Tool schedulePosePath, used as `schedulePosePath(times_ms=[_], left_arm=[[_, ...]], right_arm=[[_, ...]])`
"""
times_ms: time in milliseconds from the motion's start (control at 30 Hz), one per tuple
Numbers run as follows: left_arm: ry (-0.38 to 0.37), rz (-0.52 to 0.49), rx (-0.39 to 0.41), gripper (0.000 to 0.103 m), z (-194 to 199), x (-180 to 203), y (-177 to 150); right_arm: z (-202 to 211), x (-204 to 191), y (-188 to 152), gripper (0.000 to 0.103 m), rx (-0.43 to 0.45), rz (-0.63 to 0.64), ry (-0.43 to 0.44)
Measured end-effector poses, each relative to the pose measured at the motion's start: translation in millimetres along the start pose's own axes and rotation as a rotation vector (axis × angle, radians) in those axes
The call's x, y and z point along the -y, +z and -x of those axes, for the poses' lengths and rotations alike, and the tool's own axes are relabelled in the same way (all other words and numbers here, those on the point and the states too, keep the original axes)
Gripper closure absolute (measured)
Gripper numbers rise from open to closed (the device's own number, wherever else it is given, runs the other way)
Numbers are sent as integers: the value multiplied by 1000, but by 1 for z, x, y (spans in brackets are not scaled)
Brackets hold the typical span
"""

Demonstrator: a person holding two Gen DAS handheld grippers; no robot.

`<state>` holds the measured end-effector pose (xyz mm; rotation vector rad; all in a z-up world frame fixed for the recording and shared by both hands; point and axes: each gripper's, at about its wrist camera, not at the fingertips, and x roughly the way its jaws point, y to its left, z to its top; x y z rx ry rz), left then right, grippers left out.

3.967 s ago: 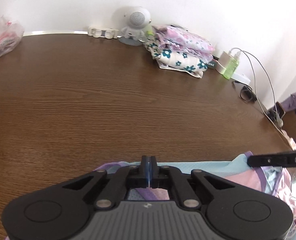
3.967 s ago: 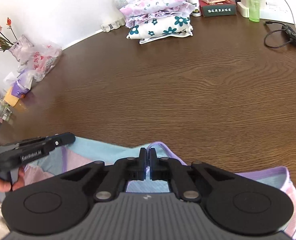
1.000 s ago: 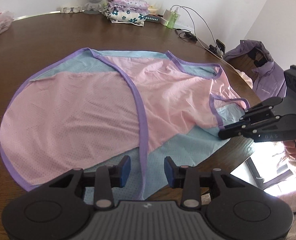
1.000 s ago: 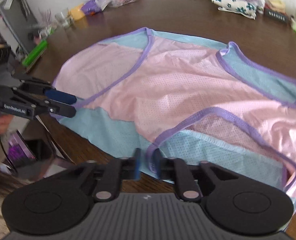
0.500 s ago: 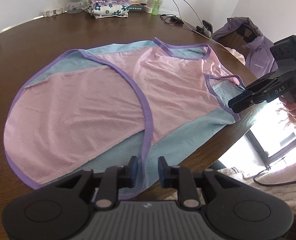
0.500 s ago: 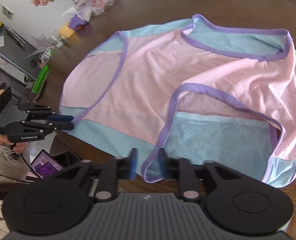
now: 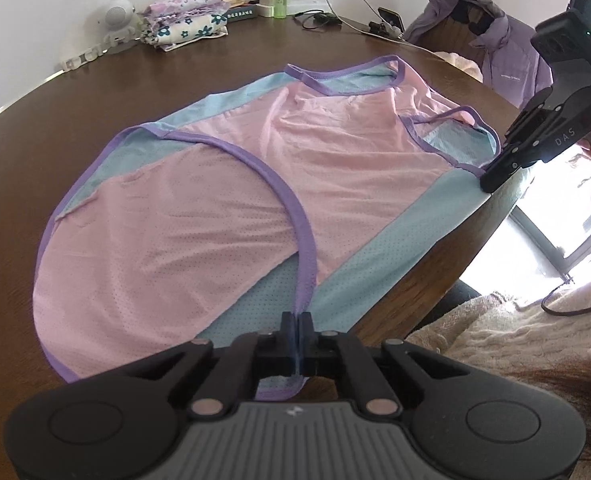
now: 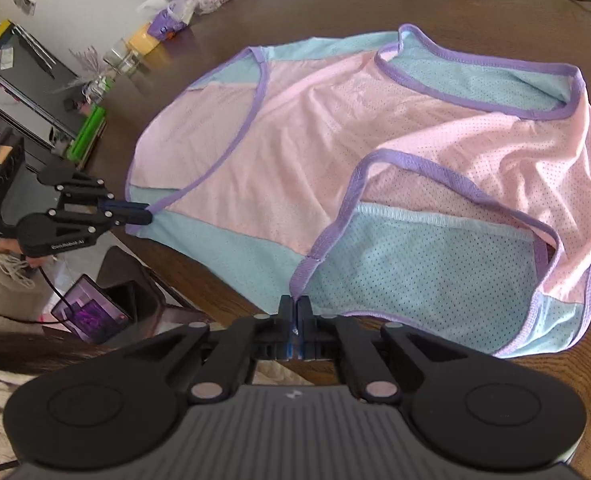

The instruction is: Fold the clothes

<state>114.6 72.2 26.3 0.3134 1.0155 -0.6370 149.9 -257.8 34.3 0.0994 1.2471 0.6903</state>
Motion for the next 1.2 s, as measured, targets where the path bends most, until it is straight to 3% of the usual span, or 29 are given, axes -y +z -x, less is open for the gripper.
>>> schedulePosePath(times_ms=[67, 133, 200, 300, 367, 500, 667, 733, 767, 800, 967, 1033, 1100, 1133, 1167, 1200], left_arm=[[3, 4, -12, 91, -2, 0, 2], [20, 18, 26, 66, 5, -4, 7], [39, 44, 90, 57, 15, -12, 18], [88, 91, 178, 54, 22, -28, 46], [121, 131, 214, 54, 14, -43, 71], [147, 195, 235, 60, -19, -68, 113], [171, 187, 239, 68, -65, -90, 141], [163, 183, 243, 79, -78, -96, 144], [163, 189, 232, 84, -83, -100, 145], [166, 198, 216, 97, -88, -104, 145], [160, 256, 205, 100, -94, -119, 139], [152, 269, 216, 99, -93, -121, 136], [148, 295, 227, 98, -91, -122, 134], [140, 308, 237, 93, -88, -122, 131], [129, 316, 250, 90, -83, -122, 128], [116, 319, 266, 84, -78, -120, 125]], right_arm=[[-7, -1, -2, 97, -35, 5, -15], [3, 2, 2, 89, 6, -13, -11], [23, 5, 14, 67, 108, -26, -38], [36, 7, 45, 64, 238, -9, -149], [38, 6, 69, 64, 302, 15, -237], [9, 15, 122, 64, 287, 9, -293], [-36, 24, 155, 64, 231, 13, -297], [-47, 28, 159, 66, 222, 12, -299], [-47, 31, 160, 80, 221, 5, -304], [-48, 34, 161, 102, 219, -2, -310], [-51, 49, 163, 102, 210, -35, -336], [-49, 55, 163, 101, 222, -57, -307], [-42, 59, 161, 89, 248, -85, -269], [-36, 60, 158, 83, 265, -100, -252], [-29, 60, 153, 68, 282, -107, -251], [-22, 59, 147, 65, 299, -111, -255]])
